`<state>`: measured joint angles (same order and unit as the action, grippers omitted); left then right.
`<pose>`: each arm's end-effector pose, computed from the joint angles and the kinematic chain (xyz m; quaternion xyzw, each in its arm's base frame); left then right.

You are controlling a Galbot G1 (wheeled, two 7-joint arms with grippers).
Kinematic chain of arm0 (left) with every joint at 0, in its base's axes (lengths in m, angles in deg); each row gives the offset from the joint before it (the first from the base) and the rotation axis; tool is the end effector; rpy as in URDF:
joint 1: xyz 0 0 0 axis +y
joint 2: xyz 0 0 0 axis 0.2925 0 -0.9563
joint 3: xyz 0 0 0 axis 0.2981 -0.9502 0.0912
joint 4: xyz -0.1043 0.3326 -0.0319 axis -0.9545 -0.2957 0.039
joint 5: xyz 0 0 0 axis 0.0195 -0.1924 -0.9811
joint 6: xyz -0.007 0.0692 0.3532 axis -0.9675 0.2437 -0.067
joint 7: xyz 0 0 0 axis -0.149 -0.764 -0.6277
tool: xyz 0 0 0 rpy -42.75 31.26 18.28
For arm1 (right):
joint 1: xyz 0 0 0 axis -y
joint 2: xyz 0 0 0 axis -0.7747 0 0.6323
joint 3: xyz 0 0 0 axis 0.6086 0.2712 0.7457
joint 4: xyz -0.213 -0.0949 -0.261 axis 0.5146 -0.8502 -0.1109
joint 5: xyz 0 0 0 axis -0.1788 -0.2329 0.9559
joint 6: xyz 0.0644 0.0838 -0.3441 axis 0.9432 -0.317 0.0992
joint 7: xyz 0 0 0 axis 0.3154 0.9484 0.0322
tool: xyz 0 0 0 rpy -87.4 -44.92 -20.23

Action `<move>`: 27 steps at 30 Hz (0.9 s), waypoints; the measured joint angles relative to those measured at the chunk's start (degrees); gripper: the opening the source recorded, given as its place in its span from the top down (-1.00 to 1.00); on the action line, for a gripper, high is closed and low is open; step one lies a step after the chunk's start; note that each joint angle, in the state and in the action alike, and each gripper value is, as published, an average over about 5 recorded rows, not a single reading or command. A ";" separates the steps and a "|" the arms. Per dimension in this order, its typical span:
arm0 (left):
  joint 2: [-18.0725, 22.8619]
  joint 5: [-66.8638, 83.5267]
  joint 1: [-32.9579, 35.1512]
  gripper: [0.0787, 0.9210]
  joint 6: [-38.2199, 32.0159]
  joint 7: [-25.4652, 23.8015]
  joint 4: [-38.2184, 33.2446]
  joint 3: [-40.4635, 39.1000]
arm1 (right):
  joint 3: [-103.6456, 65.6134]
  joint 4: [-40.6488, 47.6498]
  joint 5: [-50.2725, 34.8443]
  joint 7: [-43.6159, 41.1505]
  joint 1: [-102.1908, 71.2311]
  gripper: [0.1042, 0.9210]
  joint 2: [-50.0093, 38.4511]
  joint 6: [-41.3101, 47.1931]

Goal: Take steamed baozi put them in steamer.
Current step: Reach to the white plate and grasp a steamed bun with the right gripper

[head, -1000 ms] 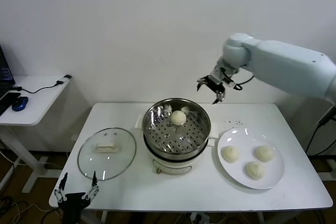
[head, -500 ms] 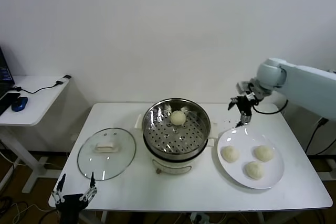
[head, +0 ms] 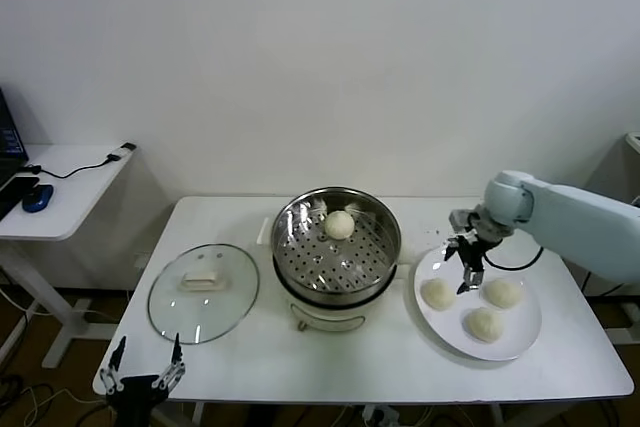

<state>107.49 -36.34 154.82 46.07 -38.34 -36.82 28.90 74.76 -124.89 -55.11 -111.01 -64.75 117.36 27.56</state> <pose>0.0826 0.0577 -0.3342 0.1002 -0.9827 -0.1071 0.1128 0.5352 -0.1337 -0.2087 0.5347 -0.5191 0.4972 0.4444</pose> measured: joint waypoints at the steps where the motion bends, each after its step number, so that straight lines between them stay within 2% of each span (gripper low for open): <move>1: 0.00 -0.05 0.09 -0.77 0.00 -0.08 0.07 0.00 | -0.48 0.19 0.32 0.08 -0.71 -0.76 0.22 0.10; 11: -0.04 -0.74 0.22 -0.77 0.04 -0.50 0.79 -0.19 | -4.62 2.12 2.75 0.75 -5.81 -0.75 1.83 0.70; 18: -0.04 -0.88 0.07 -0.77 0.08 -0.51 1.11 -0.12 | -5.93 2.87 3.41 0.82 -7.36 -0.44 2.37 0.89; 27: -0.04 -0.95 0.07 -0.77 0.08 -0.48 1.29 -0.08 | -6.74 2.84 3.27 0.82 -7.73 -0.19 2.06 0.99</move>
<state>107.45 -37.28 154.89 46.15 -38.82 -35.53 28.82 68.02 -122.04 -51.84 -110.19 -72.48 119.42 28.55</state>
